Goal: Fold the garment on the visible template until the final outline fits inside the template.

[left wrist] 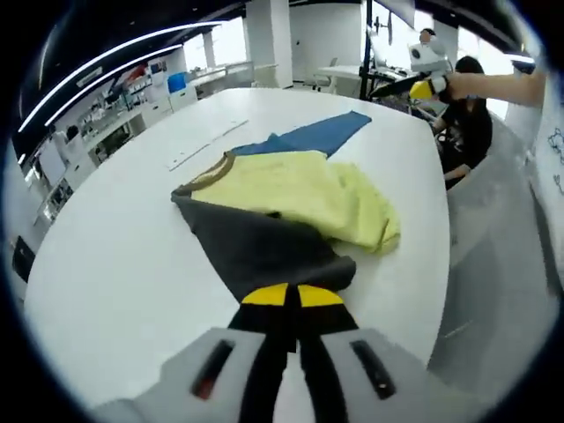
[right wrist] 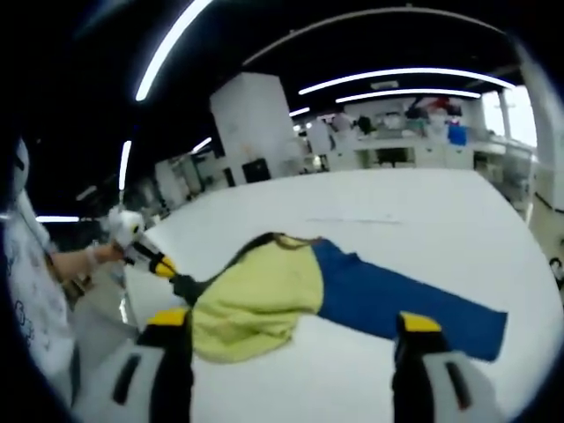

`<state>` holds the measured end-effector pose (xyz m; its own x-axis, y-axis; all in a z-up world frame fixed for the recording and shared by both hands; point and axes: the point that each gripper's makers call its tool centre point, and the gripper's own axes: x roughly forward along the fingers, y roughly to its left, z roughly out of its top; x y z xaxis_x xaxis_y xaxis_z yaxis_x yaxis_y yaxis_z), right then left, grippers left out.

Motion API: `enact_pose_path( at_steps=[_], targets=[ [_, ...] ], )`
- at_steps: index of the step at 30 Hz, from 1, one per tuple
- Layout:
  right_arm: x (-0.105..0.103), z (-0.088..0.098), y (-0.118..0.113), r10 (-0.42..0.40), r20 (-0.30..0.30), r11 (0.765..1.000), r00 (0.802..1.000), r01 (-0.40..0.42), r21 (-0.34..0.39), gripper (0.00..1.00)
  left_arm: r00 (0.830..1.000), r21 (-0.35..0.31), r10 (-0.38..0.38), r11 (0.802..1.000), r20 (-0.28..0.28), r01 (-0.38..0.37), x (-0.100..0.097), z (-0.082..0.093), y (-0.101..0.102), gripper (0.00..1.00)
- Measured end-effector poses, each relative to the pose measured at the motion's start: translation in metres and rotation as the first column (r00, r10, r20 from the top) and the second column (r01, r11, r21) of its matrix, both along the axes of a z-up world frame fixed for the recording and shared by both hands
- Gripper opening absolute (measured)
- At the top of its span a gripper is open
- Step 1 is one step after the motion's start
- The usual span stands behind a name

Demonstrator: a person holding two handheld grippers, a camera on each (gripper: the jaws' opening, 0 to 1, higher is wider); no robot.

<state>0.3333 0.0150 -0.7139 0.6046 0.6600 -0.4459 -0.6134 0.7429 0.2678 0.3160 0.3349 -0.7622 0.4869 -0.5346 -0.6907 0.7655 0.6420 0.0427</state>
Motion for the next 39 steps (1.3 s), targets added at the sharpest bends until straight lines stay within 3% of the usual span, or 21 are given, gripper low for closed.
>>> enact_pose_path(
  at_steps=[3, 10, 19, 25, 29, 33, 35, 39],
  targets=[
    [-0.002, -0.002, -0.001, -0.003, -0.004, 1.0, 1.0, 0.003, 0.005, 0.95, 1.0, -0.008, -0.003, 1.0, 0.003, 0.003, 0.015, 0.003, -0.006, 0.0],
    [-0.012, -0.005, 0.002, -0.002, -0.016, 1.0, 1.0, 0.002, 0.004, 0.95, 1.0, 0.009, -0.017, 1.0, -0.018, 0.017, 0.045, -0.013, -0.019, 0.0],
    [-0.022, -0.008, 0.001, -0.019, -0.035, 0.999, 0.999, 0.02, 0.025, 0.95, 0.999, -0.001, -0.029, 1.0, -0.025, 0.029, 0.058, -0.028, -0.041, 0.0],
    [-0.022, -0.008, -0.001, -0.019, -0.036, 1.0, 0.999, 0.02, 0.02, 0.95, 1.0, -0.024, -0.012, 1.0, -0.015, 0.012, 0.06, -0.027, -0.046, 0.0],
    [-0.021, -0.007, 0.0, -0.017, -0.034, 1.0, 0.999, 0.017, 0.015, 0.95, 0.997, -0.096, 0.032, 0.995, -0.066, -0.038, 0.06, -0.031, -0.048, 0.0],
    [-0.023, -0.005, -0.001, -0.013, -0.033, 1.0, 0.999, 0.013, 0.011, 0.95, 0.996, -0.158, 0.052, 0.985, -0.074, -0.064, 0.063, -0.033, -0.047, 0.0],
    [-0.024, -0.005, -0.003, -0.015, -0.034, 1.0, 0.999, 0.016, 0.012, 0.95, 0.99, -0.209, 0.086, 0.972, -0.111, -0.108, 0.062, -0.031, -0.05, 0.0],
    [-0.025, -0.006, -0.007, -0.026, -0.038, 1.0, 0.999, 0.027, 0.009, 0.95, 0.992, -0.233, 0.098, 0.966, -0.076, -0.113, 0.058, -0.027, -0.045, 0.01]
  ],
)
